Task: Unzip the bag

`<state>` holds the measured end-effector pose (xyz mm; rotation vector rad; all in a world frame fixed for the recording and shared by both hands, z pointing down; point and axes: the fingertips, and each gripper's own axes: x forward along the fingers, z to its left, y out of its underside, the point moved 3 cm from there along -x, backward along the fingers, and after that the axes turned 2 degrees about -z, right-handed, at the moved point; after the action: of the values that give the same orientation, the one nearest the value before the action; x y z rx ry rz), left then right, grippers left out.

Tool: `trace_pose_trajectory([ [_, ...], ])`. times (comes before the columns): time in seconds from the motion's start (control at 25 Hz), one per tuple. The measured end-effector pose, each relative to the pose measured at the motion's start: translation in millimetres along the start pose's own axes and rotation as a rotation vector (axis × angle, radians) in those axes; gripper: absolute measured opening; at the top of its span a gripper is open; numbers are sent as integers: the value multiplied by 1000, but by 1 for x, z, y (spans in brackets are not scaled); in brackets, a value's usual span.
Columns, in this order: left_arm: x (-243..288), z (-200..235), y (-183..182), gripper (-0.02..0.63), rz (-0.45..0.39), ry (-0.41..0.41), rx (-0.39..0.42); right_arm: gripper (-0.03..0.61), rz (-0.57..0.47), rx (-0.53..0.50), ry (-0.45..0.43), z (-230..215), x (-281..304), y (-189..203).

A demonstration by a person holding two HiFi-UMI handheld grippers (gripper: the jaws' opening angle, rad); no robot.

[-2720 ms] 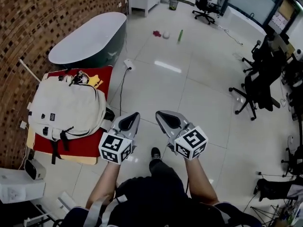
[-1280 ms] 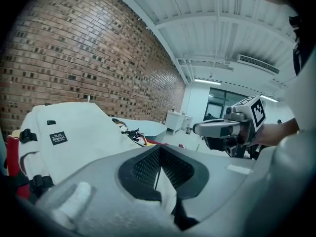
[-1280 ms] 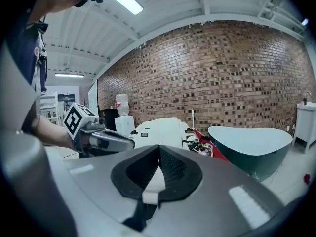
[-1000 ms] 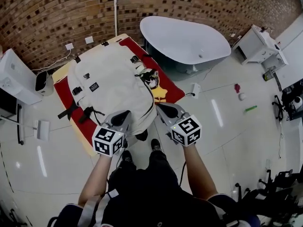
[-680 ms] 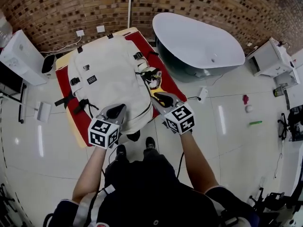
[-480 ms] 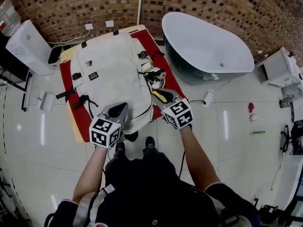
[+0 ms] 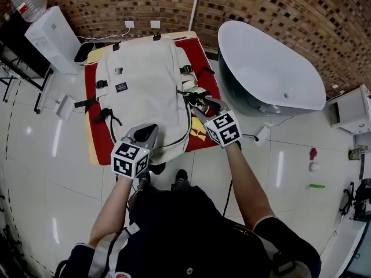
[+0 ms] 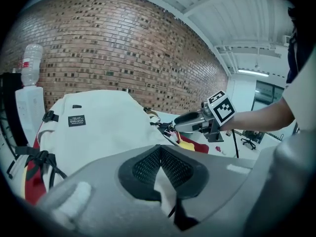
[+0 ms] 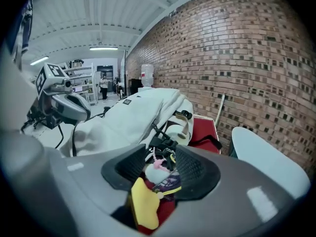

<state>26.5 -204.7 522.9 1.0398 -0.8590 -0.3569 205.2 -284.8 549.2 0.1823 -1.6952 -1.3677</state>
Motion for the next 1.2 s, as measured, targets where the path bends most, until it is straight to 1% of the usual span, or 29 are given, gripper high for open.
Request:
trace_pose_trajectory([
  [0.12,6,-2,-2,3,-5,-14,-13,176,37,-82,-33,-8,12,-5],
  [0.24,8,-4,-2,3,-9,-25,-25,172,107,-166,-69,-10,25,1],
  [0.32,9,-3,-4,3,-17,-33,-31,160,144,-206,-91,-8,30,4],
  [0.4,9,0,-5,3,-20,-41,-39,155,159,-238,-101,-6,30,7],
  [0.64,10,6,1,3,-6,-42,-58,86,200,-326,-98,4,20,19],
  [0.84,3,10,5,3,-3,-35,-60,49,240,-342,-85,14,12,20],
  [0.92,0,13,8,3,7,-37,-62,48,241,-335,-91,21,5,18],
  [1.12,0,27,31,3,80,-70,-65,44,248,-297,-100,38,-6,17],
  [1.2,2,30,36,3,95,-71,-67,44,258,-285,-101,44,-9,19],
])
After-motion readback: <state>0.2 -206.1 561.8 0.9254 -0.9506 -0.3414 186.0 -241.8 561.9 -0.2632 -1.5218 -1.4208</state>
